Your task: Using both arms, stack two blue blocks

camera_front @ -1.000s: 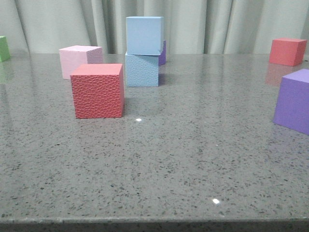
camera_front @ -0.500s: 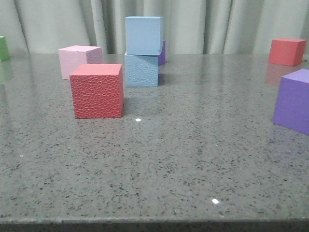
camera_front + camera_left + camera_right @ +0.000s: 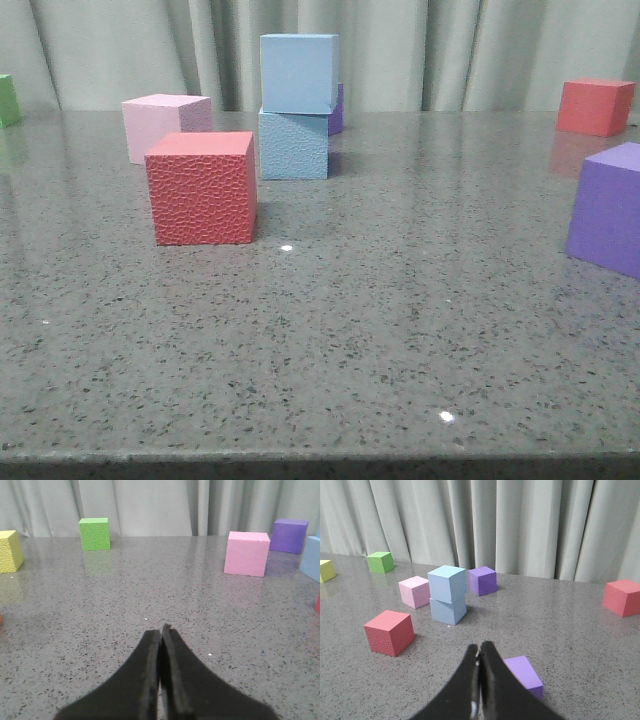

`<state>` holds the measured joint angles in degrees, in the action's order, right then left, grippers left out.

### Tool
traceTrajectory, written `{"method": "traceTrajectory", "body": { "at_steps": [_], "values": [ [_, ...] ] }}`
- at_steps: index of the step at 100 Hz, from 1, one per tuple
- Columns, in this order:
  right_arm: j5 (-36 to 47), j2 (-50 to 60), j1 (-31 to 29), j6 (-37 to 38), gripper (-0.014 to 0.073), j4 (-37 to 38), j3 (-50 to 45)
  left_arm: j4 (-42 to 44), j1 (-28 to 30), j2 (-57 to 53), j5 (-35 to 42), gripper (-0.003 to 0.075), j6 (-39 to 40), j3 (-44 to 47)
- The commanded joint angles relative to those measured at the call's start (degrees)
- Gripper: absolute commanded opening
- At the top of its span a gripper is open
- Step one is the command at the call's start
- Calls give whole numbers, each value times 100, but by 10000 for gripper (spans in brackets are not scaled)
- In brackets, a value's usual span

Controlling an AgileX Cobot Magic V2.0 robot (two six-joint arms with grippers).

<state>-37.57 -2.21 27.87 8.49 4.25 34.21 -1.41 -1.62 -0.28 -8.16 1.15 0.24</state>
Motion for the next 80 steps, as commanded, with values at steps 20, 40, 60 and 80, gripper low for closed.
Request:
{"method": "traceTrajectory", "body": {
  "at_steps": [20,40,60,80],
  "values": [
    [443,-97,1,-40,-112,62,110,-31,15,-188,415,-18,18,19],
    [443,-97,1,-40,-112,62,110,-31,15,-188,415,-18,18,19],
    [461,-97,1,-40,-112,62,72,-31,15,-188,415,-18,18,19],
    [1189,-97,-174,78,-112,85,-201,-31,15,-188,415,-18,18,19]
  ]
}}
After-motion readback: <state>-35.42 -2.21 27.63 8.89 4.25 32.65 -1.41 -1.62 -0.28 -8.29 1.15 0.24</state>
